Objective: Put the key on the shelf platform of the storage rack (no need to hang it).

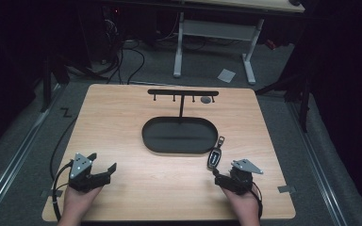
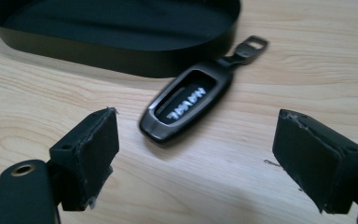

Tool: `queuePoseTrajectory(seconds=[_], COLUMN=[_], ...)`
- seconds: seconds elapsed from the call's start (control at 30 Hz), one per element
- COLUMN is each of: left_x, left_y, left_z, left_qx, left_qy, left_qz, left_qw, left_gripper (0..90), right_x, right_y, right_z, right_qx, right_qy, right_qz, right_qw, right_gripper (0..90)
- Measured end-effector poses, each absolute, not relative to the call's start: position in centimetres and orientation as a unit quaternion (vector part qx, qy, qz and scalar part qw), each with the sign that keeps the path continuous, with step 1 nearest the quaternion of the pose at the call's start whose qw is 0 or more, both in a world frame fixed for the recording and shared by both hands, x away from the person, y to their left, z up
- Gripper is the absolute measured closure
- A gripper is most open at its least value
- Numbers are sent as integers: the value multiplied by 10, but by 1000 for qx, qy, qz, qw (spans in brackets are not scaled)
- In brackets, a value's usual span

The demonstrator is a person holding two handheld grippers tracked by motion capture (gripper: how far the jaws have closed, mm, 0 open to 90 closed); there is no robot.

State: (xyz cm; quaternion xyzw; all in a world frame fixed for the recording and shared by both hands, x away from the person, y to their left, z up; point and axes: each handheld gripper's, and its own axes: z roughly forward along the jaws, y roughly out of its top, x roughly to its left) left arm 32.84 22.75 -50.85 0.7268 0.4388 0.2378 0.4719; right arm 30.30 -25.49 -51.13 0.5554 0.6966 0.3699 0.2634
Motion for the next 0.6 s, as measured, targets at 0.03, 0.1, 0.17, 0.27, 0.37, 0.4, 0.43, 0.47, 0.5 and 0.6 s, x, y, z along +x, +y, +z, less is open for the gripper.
queuePoseTrajectory(seconds=[0.03,0.1,0.17,0.27,0.37,0.4,0.43,0.47,0.5,0.6], left_x=[328,329,328,324,317,315,315,313,312,311], left_y=[227,229,230,233,237,238,238,239,241,242], left_z=[-508,-506,-504,-504,-502,-502,-502,-502,-501,-502], left_qx=[727,726,730,733,730,729,729,727,727,726], left_qy=[439,435,425,421,421,423,423,425,427,429], left_qz=[238,226,231,233,240,240,240,240,243,247], left_qw=[472,482,483,481,482,482,482,482,479,478], left_gripper=[146,145,145,146,146,146,146,146,146,147], right_x=[303,313,324,333,350,354,354,357,362,368], right_y=[-255,-242,-230,-226,-224,-224,-224,-224,-222,-223], right_z=[-511,-509,-509,-511,-514,-514,-514,-514,-513,-511], right_qx=[555,557,558,561,575,578,578,576,575,573], right_qy=[697,708,720,726,735,737,737,742,749,759], right_qz=[370,350,325,308,275,268,268,260,244,231], right_qw=[263,257,253,250,232,225,225,224,219,207], right_gripper=[145,140,139,139,147,148,148,152,181,245])
